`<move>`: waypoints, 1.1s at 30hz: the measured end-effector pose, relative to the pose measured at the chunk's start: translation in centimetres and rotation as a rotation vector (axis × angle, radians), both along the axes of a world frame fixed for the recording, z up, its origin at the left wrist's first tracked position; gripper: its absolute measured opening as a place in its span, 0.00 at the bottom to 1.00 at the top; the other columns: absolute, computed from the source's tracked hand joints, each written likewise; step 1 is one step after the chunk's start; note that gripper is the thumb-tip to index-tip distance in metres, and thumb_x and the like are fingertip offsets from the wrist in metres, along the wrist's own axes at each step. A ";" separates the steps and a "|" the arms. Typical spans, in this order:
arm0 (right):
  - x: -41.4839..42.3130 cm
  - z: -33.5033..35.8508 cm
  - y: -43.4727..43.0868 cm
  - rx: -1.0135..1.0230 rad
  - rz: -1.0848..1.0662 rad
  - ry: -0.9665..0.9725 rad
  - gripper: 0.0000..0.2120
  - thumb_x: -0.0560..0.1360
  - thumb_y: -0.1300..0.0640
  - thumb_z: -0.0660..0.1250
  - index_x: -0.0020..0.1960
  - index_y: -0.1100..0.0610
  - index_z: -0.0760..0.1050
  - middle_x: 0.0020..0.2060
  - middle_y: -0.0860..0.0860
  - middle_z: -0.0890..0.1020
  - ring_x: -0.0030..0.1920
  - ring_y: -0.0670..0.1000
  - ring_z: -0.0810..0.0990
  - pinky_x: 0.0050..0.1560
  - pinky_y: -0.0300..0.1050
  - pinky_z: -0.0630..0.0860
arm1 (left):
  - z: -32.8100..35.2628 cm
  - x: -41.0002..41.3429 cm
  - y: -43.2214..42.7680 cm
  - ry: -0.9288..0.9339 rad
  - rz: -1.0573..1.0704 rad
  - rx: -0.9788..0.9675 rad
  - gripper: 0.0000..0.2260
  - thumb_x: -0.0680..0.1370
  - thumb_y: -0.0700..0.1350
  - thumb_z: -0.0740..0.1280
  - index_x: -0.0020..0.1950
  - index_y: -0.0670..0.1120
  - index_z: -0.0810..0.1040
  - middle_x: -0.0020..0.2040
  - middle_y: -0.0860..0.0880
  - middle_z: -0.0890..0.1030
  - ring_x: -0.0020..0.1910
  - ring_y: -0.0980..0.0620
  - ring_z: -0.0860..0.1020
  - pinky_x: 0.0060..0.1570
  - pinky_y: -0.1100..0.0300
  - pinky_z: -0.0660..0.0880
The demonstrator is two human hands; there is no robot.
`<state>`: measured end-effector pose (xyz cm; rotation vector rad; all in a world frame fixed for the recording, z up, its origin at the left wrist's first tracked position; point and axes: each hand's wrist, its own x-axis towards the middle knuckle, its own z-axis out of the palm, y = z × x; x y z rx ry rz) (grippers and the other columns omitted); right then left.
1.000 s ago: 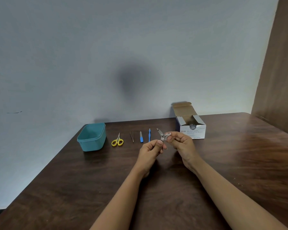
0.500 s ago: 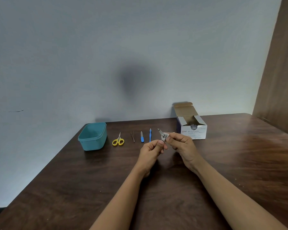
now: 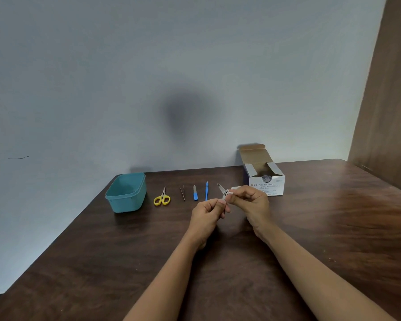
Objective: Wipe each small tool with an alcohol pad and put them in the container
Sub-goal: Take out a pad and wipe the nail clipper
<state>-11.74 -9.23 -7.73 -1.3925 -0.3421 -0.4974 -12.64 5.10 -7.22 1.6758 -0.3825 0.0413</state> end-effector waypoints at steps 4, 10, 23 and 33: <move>0.1 -0.2 0.1 -0.051 -0.006 0.010 0.09 0.65 0.58 0.75 0.45 0.51 0.85 0.40 0.54 0.84 0.42 0.51 0.81 0.47 0.43 0.79 | -0.1 0.0 0.0 0.003 0.029 0.032 0.15 0.80 0.50 0.62 0.40 0.43 0.82 0.31 0.51 0.74 0.32 0.59 0.70 0.40 0.63 0.69; 0.1 -0.2 0.0 -0.049 -0.014 0.018 0.09 0.68 0.65 0.74 0.42 0.52 0.84 0.40 0.57 0.84 0.42 0.52 0.83 0.45 0.43 0.79 | -0.1 -0.1 0.0 -0.021 0.048 0.072 0.15 0.80 0.50 0.62 0.39 0.44 0.82 0.31 0.50 0.75 0.32 0.60 0.70 0.40 0.62 0.69; 0.2 -0.3 -0.3 -0.044 0.087 0.136 0.08 0.73 0.64 0.70 0.50 0.68 0.81 0.40 0.51 0.84 0.46 0.42 0.82 0.49 0.34 0.76 | -0.3 0.2 0.1 -0.012 0.057 0.066 0.14 0.80 0.48 0.63 0.38 0.48 0.83 0.32 0.50 0.76 0.34 0.58 0.72 0.43 0.58 0.71; 0.1 0.0 -0.1 -0.053 0.085 0.140 0.07 0.73 0.62 0.70 0.43 0.68 0.81 0.33 0.57 0.81 0.38 0.44 0.80 0.46 0.34 0.75 | -0.7 0.5 0.0 -0.025 0.040 -0.006 0.14 0.80 0.49 0.64 0.40 0.45 0.83 0.35 0.46 0.78 0.36 0.56 0.73 0.44 0.57 0.71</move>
